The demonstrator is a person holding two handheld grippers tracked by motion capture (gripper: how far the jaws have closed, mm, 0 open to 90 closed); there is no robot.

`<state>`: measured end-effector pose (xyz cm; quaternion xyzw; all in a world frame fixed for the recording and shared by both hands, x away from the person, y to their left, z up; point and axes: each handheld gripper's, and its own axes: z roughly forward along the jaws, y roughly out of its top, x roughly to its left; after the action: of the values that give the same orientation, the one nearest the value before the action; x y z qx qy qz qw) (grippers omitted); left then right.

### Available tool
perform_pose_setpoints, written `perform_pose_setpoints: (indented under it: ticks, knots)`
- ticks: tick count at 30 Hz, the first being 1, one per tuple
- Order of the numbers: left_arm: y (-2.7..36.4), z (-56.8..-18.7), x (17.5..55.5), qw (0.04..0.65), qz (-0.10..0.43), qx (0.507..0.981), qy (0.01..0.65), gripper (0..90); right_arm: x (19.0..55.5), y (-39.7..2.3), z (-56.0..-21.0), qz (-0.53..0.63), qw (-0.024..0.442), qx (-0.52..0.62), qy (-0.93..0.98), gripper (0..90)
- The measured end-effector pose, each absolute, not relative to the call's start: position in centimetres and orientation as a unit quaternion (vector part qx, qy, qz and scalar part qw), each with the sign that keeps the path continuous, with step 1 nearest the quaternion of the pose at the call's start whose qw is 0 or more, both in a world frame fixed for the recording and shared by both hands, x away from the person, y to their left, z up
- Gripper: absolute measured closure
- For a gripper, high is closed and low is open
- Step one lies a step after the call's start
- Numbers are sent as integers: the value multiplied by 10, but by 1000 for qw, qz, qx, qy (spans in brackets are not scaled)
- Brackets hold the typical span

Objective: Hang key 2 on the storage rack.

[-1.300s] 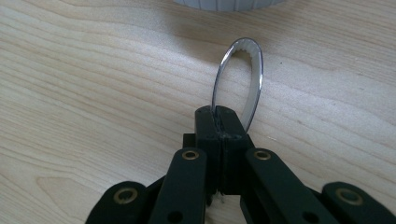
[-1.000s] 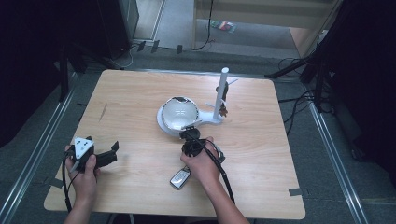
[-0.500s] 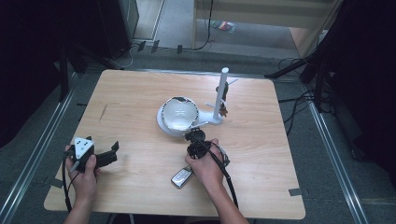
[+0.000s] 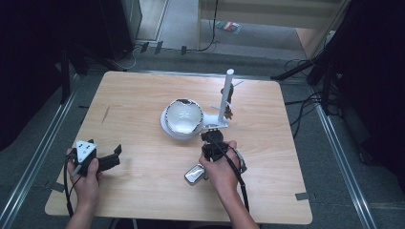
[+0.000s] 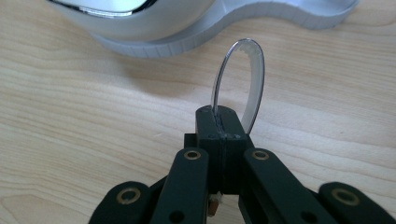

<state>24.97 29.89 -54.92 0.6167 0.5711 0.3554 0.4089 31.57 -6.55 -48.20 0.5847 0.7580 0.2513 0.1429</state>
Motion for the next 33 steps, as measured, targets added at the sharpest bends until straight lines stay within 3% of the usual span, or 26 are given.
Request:
perform_pose_setpoints:
  ticks: [33]
  knots:
    - [299, -549, 250, 409, 355, 616, 571, 0, 306, -86, -438, 335, 228, 581, 706, 900]
